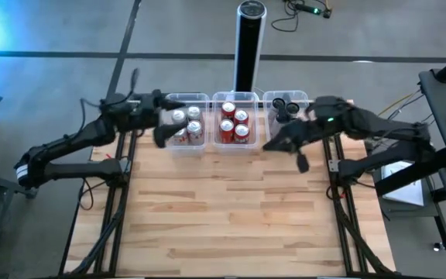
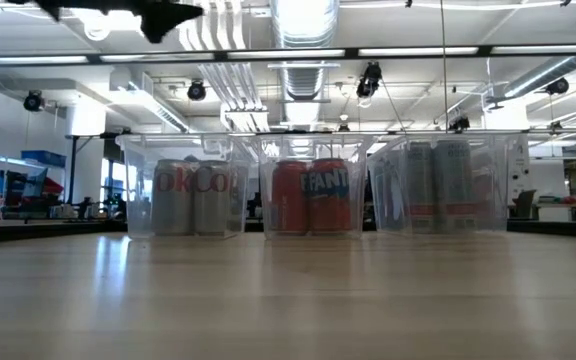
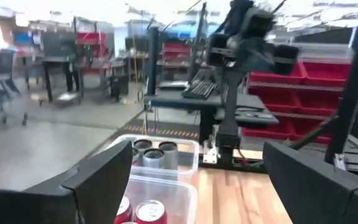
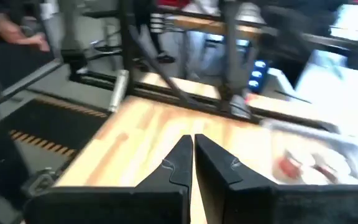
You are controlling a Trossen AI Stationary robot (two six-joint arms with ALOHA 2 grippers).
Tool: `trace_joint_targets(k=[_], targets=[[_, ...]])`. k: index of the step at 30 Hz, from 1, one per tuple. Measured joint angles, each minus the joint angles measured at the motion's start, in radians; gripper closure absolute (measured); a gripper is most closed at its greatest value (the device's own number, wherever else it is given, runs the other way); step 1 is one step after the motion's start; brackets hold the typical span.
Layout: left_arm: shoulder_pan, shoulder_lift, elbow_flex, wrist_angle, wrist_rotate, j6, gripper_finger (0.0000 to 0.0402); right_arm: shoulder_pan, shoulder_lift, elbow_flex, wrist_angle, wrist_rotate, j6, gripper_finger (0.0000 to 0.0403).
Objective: Sort soda cans
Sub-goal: Return to Home Position
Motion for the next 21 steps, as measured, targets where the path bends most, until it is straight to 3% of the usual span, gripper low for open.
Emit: trace_joint_targets(k=[4,6,10,13,15,17,21], targets=[[0.001,-0.174,-0.111,-0.023,-0.017,0.026,0.0057,-0.05,-0.158,-0.245,0.343,-0.136,0.042,0.039],[0.001,-0.247,-0.153,-0.049,-0.074,0.037,0.0057,-0.066,-0.224,-0.361,0.499,-0.112,0.096,0.039],[0.002,-0.351,-0.234,-0.055,-0.124,-0.025,0.0057,-0.078,-0.332,-0.518,0.497,0.13,0.015,0.039],[0.002,-0.411,-0.287,-0.056,-0.125,-0.05,0.0057,-0.076,-0.386,-0.6,0.379,0.296,0.13,0.039],[0.001,-0.444,-0.324,-0.048,-0.125,-0.036,0.0057,-0.078,-0.415,-0.656,0.379,0.335,0.155,0.039],[0.0,-0.472,-0.371,-0.041,-0.11,-0.009,0.0057,-0.076,-0.443,-0.723,0.487,0.298,0.109,0.039],[0.0,-0.512,-0.484,0.023,-0.065,-0.039,0.0057,-0.075,-0.487,-0.887,0.736,0.098,0.048,0.039]])
